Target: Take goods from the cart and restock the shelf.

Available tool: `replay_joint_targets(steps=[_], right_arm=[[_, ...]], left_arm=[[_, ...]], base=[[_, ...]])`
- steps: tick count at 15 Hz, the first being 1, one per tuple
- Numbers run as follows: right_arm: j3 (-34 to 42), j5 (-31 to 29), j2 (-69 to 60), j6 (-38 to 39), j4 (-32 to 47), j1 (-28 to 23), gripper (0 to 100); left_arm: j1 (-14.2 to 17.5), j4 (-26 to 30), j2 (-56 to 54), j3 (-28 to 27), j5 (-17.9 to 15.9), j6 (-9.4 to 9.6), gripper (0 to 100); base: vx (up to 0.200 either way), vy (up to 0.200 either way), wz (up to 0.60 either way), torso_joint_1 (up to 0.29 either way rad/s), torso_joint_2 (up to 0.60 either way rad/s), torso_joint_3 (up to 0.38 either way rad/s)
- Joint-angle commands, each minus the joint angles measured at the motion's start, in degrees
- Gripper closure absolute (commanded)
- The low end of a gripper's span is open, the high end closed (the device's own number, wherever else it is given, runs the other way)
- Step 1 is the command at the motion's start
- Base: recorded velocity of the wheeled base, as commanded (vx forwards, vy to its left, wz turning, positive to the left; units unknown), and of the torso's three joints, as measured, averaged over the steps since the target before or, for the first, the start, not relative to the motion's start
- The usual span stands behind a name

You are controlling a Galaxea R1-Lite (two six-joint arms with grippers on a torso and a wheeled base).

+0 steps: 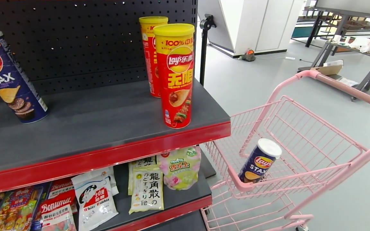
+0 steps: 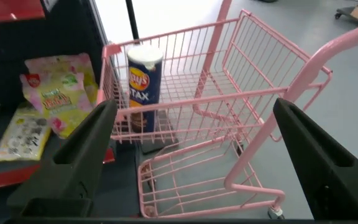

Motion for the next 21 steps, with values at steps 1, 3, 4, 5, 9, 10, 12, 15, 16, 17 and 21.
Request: replay_joint_targets(steps=[1, 3, 4, 5, 9, 10, 12, 15, 16, 17, 21], right_arm=[[-26.89, 1.77, 38.84, 8.96, -1.13, 1.65, 0], [-22.32, 1.77, 53.87, 7.2, -12.47, 2.79, 0], [-19.07, 1.68, 61.78, 6.59, -21.34, 3.06, 0], [-16.79, 1.77, 68.28, 6.85, -29.25, 3.32, 0], [-13.53, 1.86, 77.86, 9.31, -33.3, 12.73, 0], [-13.45, 1.68, 80.15, 9.66, -33.56, 14.04, 0], [-14.24, 1.51, 83.22, 9.93, -34.7, 13.78, 0], [-14.24, -0.16, 86.91, 10.28, -36.28, 13.96, 0], [-14.5, -0.42, 87.97, 10.28, -36.46, 13.96, 0], [-15.12, -0.42, 88.94, 10.28, -36.55, 14.04, 0], [-17.22, -2.53, 94.91, 10.28, -41.03, 15.36, 0]], left_arm=[[0.0, 0.01, 0.04, 0.0, 0.02, -0.04, 0], [0.0, 0.01, 0.04, 0.0, 0.02, -0.04, 0], [0.0, 0.01, 0.04, 0.0, 0.02, -0.04, 0], [0.0, 0.01, 0.04, 0.0, 0.11, -0.04, 0], [0.0, 0.01, 0.04, 0.0, 0.11, -0.04, 0], [0.0, 0.01, 0.04, 0.0, 0.02, -0.04, 0], [0.0, 0.01, 0.04, 0.0, 0.11, -0.04, 0], [0.0, 0.01, 0.04, 0.0, 0.11, -0.04, 0], [0.0, 0.01, 0.04, 0.0, 0.11, -0.04, 0], [0.0, 0.01, 0.04, 0.0, 0.02, -0.04, 0], [0.0, 0.01, 0.04, 0.0, 0.02, -0.04, 0]], base=[[0.0, 0.0, 0.0, 0.0, 0.0, 0.0], [0.0, 0.0, 0.0, 0.0, 0.0, 0.0], [0.0, 0.0, 0.0, 0.0, 0.0, 0.0], [0.0, 0.0, 0.0, 0.0, 0.0, 0.0], [0.0, 0.0, 0.0, 0.0, 0.0, 0.0], [0.0, 0.0, 0.0, 0.0, 0.0, 0.0], [0.0, 0.0, 0.0, 0.0, 0.0, 0.0], [0.0, 0.0, 0.0, 0.0, 0.0, 0.0], [0.0, 0.0, 0.0, 0.0, 0.0, 0.0], [0.0, 0.0, 0.0, 0.0, 0.0, 0.0], [0.0, 0.0, 0.0, 0.0, 0.0, 0.0]])
